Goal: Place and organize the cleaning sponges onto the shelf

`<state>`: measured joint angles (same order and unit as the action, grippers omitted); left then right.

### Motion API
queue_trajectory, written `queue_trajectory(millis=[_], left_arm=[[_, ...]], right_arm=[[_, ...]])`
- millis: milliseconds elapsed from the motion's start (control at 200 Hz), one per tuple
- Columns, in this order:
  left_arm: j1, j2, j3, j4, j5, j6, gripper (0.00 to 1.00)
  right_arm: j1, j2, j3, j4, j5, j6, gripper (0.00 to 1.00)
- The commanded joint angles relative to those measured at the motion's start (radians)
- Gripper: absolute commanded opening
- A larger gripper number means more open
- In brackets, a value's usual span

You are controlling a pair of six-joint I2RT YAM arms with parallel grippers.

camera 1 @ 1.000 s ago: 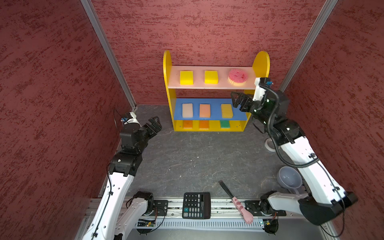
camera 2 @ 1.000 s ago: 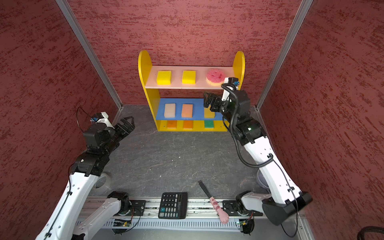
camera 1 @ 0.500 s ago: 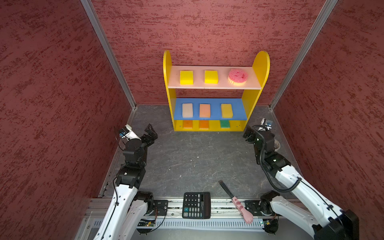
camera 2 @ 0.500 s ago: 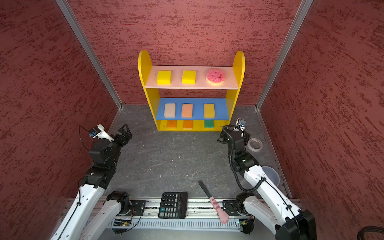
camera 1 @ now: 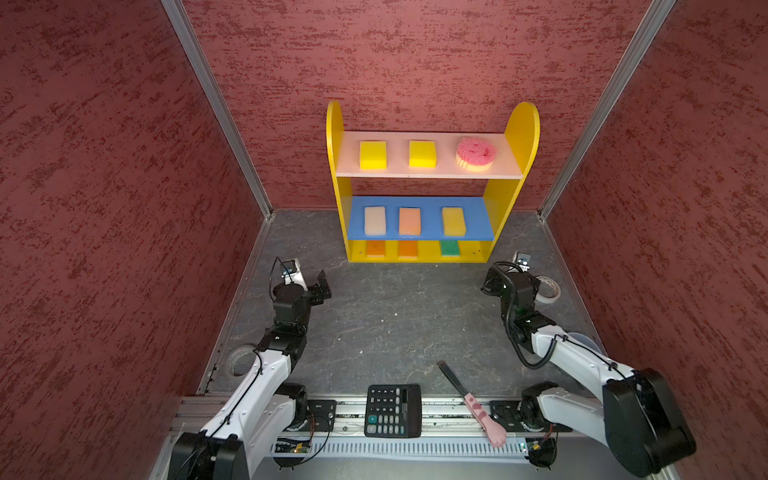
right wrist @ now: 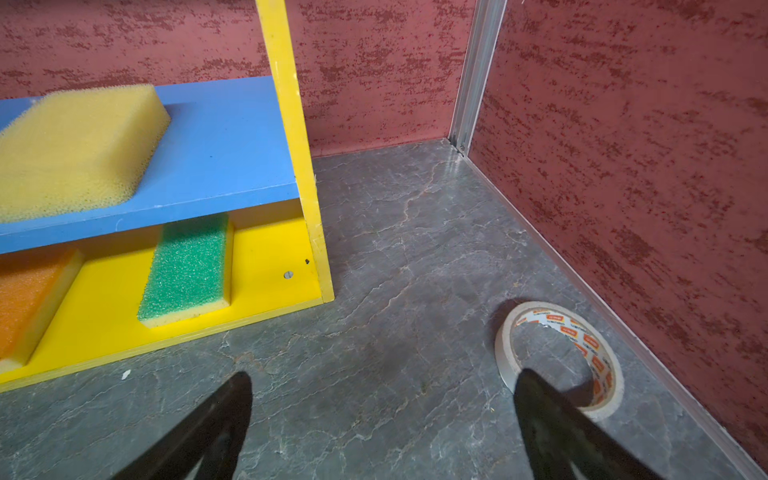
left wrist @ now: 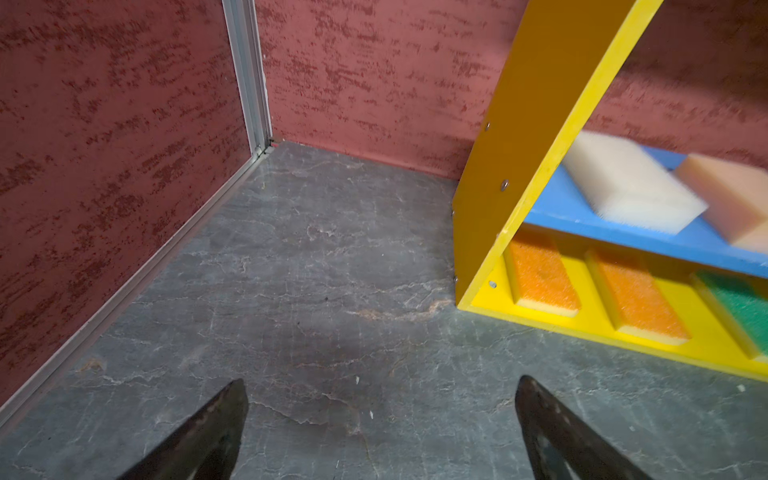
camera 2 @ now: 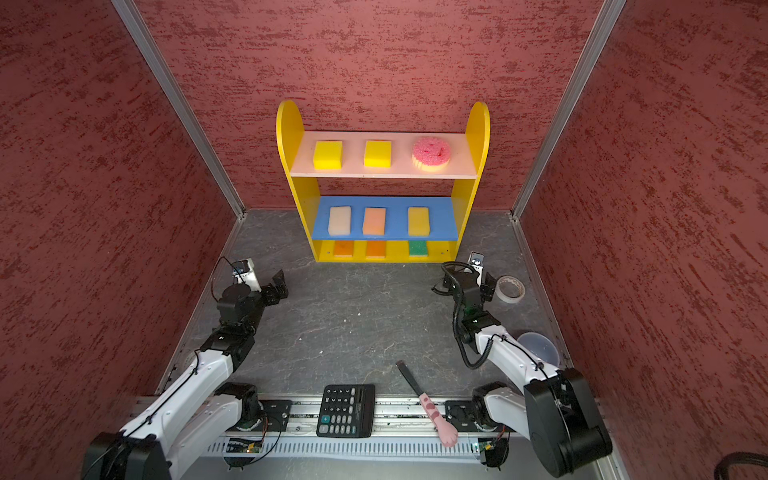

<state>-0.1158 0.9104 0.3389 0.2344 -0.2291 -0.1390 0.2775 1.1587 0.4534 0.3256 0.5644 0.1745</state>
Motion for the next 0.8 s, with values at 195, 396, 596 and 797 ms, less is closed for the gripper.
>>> queue_trajectory(millis=[195, 396, 596, 797], left_arm=[[0.034, 0.309, 0.033, 0.254, 0.027, 0.104, 0.99], [0.102, 0.467, 0.103, 0.374, 0.203, 0.121, 0.99], [0.139, 0.560, 0.151, 0.404, 0.302, 0.166, 1.00], [0.178, 0.626, -0.024, 0.788, 0.269, 0.107, 1.00]], right_arm=[[-0.101, 0.095, 0.040, 0.181, -0.082, -0.034, 0.99], [-0.172, 0.130, 0.032, 0.266, -0.154, -0.030, 0.99], [-0.259, 0.186, -0.060, 0.399, -0.204, -0.014, 0.99], [-0.287, 0.230, -0.118, 0.579, -0.264, -0.087, 0.99]])
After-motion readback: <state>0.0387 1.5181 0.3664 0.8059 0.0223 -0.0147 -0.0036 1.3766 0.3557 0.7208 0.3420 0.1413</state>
